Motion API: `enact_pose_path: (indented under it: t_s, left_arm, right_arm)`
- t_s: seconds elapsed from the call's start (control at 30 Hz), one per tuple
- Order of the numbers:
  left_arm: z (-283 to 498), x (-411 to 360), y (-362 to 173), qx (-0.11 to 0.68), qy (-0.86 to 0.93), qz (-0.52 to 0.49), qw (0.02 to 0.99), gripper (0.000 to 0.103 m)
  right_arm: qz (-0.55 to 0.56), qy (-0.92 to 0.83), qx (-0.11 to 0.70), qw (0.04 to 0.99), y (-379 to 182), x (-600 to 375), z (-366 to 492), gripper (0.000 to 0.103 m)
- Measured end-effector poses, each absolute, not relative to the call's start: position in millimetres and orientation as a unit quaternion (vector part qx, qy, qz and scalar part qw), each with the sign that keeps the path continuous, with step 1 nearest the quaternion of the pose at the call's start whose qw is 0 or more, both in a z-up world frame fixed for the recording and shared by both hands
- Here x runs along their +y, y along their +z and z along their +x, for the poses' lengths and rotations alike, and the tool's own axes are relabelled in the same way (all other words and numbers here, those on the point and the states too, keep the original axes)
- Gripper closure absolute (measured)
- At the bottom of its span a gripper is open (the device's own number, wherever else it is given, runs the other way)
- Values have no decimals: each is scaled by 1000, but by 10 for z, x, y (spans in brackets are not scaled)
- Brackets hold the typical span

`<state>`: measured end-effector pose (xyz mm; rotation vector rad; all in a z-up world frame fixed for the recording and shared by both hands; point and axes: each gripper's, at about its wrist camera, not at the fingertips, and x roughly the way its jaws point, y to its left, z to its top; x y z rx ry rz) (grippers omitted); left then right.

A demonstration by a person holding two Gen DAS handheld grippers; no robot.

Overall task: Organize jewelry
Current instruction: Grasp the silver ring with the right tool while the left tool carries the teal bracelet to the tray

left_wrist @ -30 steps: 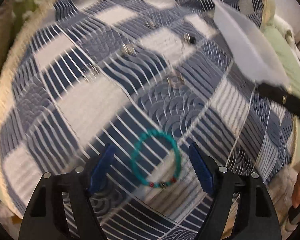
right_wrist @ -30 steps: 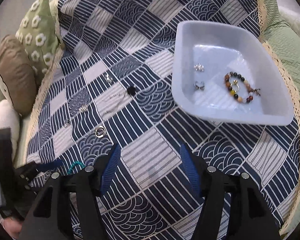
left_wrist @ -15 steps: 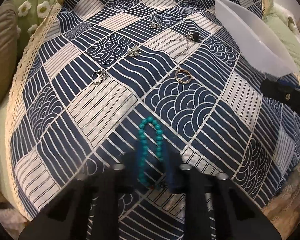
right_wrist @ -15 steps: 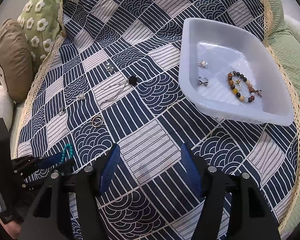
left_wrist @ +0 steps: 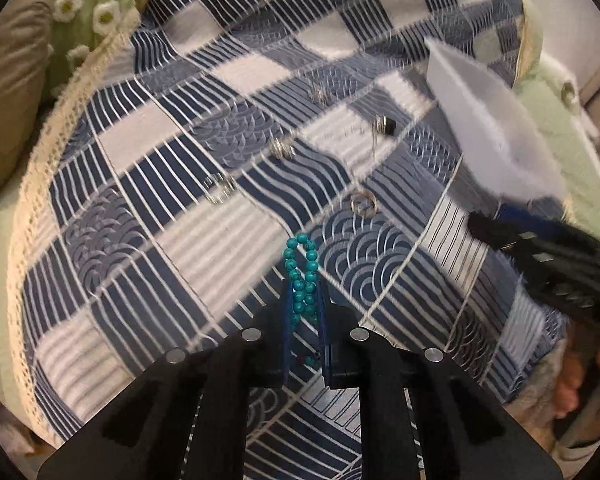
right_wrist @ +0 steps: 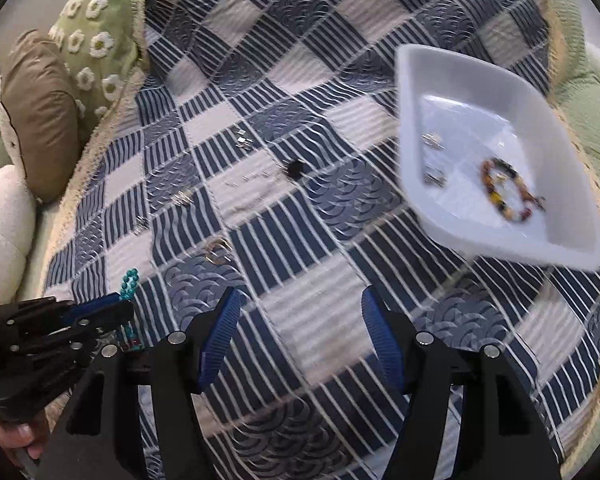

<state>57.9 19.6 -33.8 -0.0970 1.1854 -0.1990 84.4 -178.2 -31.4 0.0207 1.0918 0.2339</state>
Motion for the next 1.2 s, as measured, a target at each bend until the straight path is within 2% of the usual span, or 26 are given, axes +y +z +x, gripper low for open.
enact_pose_path:
  t_s: [0.5,0.7,0.8,0.83,1.07,1.2]
  left_arm:
    - [518,512,-199,543,-108,-83,829,92]
    - [483,529,-176,541,-121,-96,827,92]
    - [481,516,-174,541,-124,-94,827,92]
    - [481,514,-173,541,-125,-94,826,92]
    - [496,498,-197,544,-121,-89,826,92]
    - [487,487,-160,540,-123,-87,828,92]
  right_arm:
    - [-40,116,539,834,-791,-937,1281,41]
    - [-72,115,529,838,-809,-862,1271,59]
    - [-66,114,533,836,-801,-906,1276,78]
    - [-61,116,535,835,-799,-923,1273,81]
    - [-29,126,534,835,-724,-1000,1247,81]
    - [3,143,518,844,-421,-1177,1181,81]
